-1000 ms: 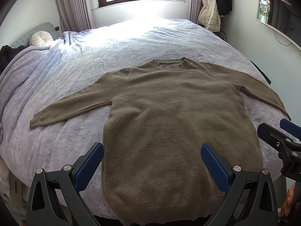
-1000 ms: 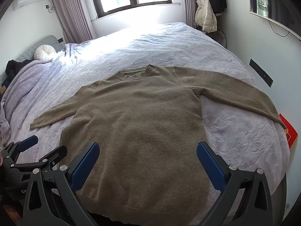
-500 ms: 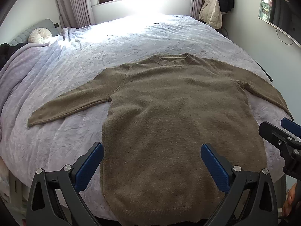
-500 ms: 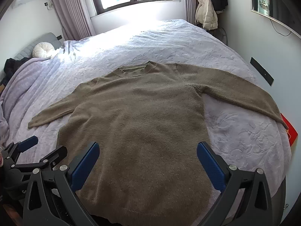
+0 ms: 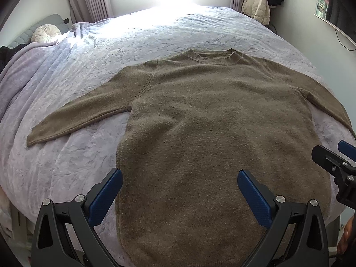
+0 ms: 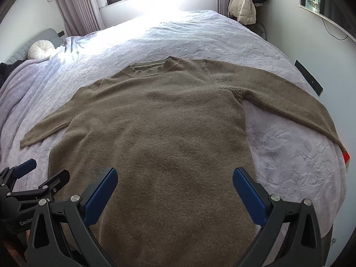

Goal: Fold small clothes

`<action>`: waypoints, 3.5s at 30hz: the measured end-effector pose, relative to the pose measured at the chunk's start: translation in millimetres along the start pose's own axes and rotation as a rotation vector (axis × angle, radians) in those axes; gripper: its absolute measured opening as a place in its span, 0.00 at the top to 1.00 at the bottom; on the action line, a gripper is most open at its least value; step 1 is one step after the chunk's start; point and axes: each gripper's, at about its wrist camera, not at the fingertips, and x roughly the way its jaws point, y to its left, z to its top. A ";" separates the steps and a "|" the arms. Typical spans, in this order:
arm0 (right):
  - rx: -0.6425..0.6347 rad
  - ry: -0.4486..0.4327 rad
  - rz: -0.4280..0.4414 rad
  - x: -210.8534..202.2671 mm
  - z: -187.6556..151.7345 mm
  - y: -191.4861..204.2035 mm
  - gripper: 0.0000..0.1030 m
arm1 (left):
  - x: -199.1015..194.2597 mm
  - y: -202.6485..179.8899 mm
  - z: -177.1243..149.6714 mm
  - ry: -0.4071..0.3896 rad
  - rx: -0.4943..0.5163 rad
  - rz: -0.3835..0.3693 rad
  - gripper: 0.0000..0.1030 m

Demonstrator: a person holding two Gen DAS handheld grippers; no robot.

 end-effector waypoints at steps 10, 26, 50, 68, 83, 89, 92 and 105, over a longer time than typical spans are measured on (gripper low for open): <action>0.014 0.057 -0.019 38.8 9.9 -2.2 0.00 | 34.6 9.8 9.4 0.056 -0.019 0.004 0.00; -0.012 0.093 -0.013 69.4 24.8 14.4 0.00 | 62.2 47.4 26.4 0.063 -0.100 -0.003 0.00; -0.213 0.083 0.194 100.2 53.3 164.5 0.00 | 91.6 290.9 42.8 -0.108 -0.585 -0.022 0.00; -0.203 0.122 0.279 102.9 35.5 173.3 0.00 | 151.3 367.7 28.0 -0.125 -0.842 -0.209 0.75; -0.083 0.055 0.367 85.0 35.8 107.8 0.02 | 61.2 245.5 118.9 -0.338 -0.510 -0.328 0.94; 0.021 0.010 0.343 73.4 36.7 49.1 0.02 | 57.2 118.1 162.8 -0.302 -0.285 -0.408 0.94; 0.079 -0.009 0.314 68.5 33.9 12.8 0.02 | 75.9 52.7 168.5 -0.240 -0.184 -0.436 0.94; 0.135 -0.002 0.248 69.4 29.9 -46.6 0.02 | 122.5 -35.4 120.3 -0.041 0.078 -0.276 0.92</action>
